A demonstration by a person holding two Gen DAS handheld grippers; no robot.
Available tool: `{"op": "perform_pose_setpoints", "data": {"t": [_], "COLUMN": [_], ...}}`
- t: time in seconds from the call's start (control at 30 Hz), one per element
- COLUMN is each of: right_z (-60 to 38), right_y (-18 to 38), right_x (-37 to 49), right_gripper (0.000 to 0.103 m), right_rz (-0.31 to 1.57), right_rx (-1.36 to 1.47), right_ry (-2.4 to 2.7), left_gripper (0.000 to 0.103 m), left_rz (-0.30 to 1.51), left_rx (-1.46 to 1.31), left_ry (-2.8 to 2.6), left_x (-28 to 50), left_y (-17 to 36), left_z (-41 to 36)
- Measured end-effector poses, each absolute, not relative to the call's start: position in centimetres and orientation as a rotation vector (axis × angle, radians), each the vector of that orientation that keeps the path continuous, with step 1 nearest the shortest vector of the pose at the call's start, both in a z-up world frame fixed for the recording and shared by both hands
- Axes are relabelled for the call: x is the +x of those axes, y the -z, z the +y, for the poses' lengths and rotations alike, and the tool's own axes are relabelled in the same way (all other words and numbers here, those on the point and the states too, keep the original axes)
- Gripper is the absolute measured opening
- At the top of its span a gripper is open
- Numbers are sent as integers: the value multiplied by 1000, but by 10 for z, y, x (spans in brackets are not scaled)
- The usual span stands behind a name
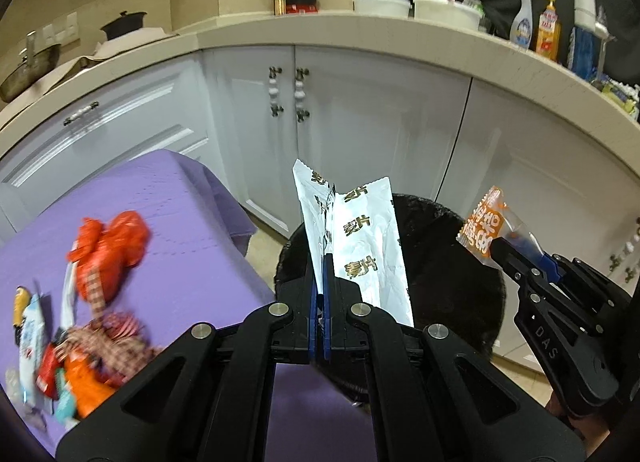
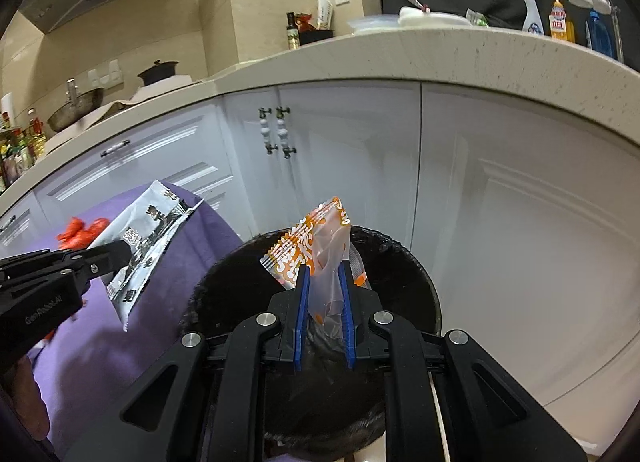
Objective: Collect trash
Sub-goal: 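Carry both held wrappers over the black bin and open both grippers, then return right gripper to the table and grasp the white DHA tube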
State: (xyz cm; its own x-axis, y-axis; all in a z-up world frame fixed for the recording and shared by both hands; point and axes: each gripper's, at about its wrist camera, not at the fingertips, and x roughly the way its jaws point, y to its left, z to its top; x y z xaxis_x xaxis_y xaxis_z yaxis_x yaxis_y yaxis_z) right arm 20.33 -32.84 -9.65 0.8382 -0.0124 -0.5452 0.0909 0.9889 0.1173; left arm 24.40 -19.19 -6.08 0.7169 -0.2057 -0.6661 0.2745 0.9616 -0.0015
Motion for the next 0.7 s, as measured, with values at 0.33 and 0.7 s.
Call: {"op": "perform_pose_setpoints", "data": {"t": [0.33,0.7], "right_z": [-338,-311], "right_y": [119,89], "right_x": [218,187], "right_gripper": [55,56], "right_rz": [613,576], "right_rx": [157,141], "right_ry": [94,64], "left_gripper": [44,46], "left_rz": [765,699], "left_rx": [100,84], "left_ry": [243,227], "left_x": [265,227], "left_y": [75,44], "left_z": [-199,-161]}}
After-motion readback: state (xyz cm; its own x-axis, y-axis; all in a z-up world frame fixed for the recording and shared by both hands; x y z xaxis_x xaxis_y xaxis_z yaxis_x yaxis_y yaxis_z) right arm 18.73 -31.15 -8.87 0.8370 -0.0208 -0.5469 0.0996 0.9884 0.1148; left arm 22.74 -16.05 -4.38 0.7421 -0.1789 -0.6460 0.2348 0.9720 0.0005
